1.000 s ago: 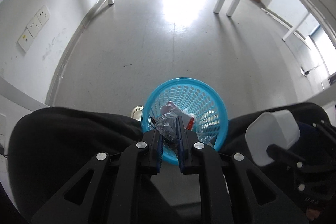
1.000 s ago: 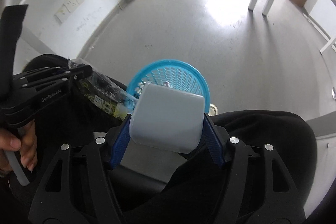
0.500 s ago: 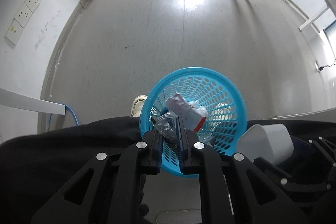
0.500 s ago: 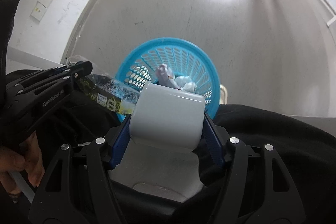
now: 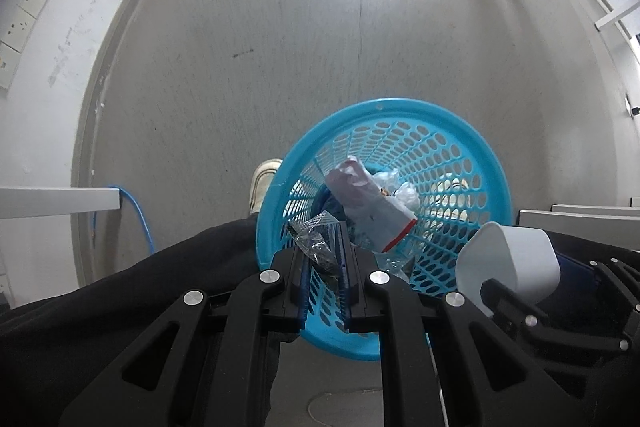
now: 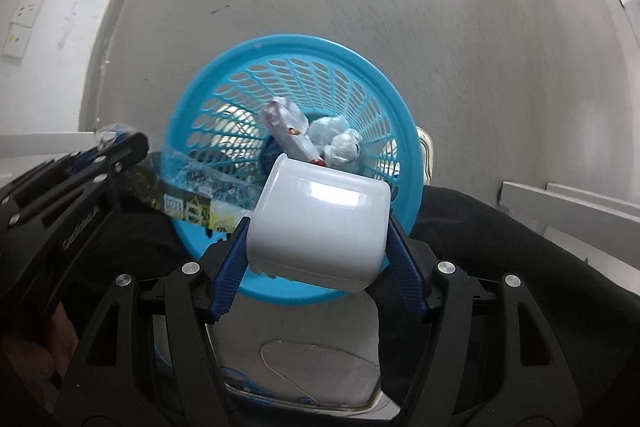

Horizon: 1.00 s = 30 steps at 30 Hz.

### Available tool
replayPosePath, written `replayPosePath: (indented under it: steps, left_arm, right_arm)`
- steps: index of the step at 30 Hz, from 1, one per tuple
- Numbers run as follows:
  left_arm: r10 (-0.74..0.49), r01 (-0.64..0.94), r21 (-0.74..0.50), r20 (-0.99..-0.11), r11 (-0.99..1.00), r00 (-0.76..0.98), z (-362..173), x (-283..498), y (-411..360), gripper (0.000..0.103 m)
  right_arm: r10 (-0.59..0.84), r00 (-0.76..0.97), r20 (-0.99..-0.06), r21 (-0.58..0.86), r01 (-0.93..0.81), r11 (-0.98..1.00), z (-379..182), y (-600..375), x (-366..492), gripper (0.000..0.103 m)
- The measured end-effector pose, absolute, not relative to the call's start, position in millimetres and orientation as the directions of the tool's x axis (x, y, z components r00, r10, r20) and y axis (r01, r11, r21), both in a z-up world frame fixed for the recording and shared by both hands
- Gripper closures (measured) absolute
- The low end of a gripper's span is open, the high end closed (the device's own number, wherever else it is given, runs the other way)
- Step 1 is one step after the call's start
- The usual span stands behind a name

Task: Collect trash
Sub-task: 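Carry the foil wrapper and foam box down over the blue wastebasket, then open both grippers to drop the wrapper and box into the wastebasket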

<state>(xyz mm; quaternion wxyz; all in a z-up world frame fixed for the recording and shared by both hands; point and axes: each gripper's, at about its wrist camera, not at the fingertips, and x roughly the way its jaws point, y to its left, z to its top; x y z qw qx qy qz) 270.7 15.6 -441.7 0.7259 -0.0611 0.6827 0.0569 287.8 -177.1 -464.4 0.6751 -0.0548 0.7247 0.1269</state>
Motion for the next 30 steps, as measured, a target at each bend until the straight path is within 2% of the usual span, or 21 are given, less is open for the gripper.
replayPosePath:
  steps: [7, 9, 10, 11, 15, 30]
  left_arm:
    - [-0.027, -0.173, -0.034, -0.999, 0.984, 0.046, -450.1, 274.2, 15.9, 0.092]
    - [-0.051, -0.176, -0.059, -0.997, 0.983, 0.050, -450.3, 274.6, 17.9, 0.077]
    - [-0.054, -0.180, -0.064, -0.997, 0.982, 0.060, -448.9, 275.1, 19.1, 0.052]
    - [-0.045, -0.189, -0.059, -0.996, 0.980, 0.077, -447.4, 274.9, 21.8, 0.044]
    - [-0.050, -0.230, -0.072, -0.994, 0.970, 0.102, -443.8, 275.2, 29.2, 0.046]
    - [-0.033, -0.264, -0.068, -0.990, 0.962, 0.137, -415.0, 252.6, 36.1, 0.047]
  right_arm:
    - [0.078, -0.117, -0.990, 0.102, -0.207, 0.973, -487.4, -180.8, 300.7, 0.041]
    - [0.087, -0.119, -0.989, 0.109, -0.194, 0.975, -490.5, -181.6, 303.4, 0.040]
    - [0.092, -0.122, -0.988, 0.114, -0.185, 0.976, -492.4, -182.1, 304.5, 0.039]
    - [0.094, -0.128, -0.987, 0.117, -0.180, 0.977, -494.2, -182.5, 305.0, 0.039]
    - [0.104, -0.139, -0.985, 0.129, -0.189, 0.973, -495.0, -180.0, 304.6, 0.027]
    - [0.076, -0.046, -0.996, 0.085, -0.264, 0.961, -457.5, -172.7, 289.3, 0.026]
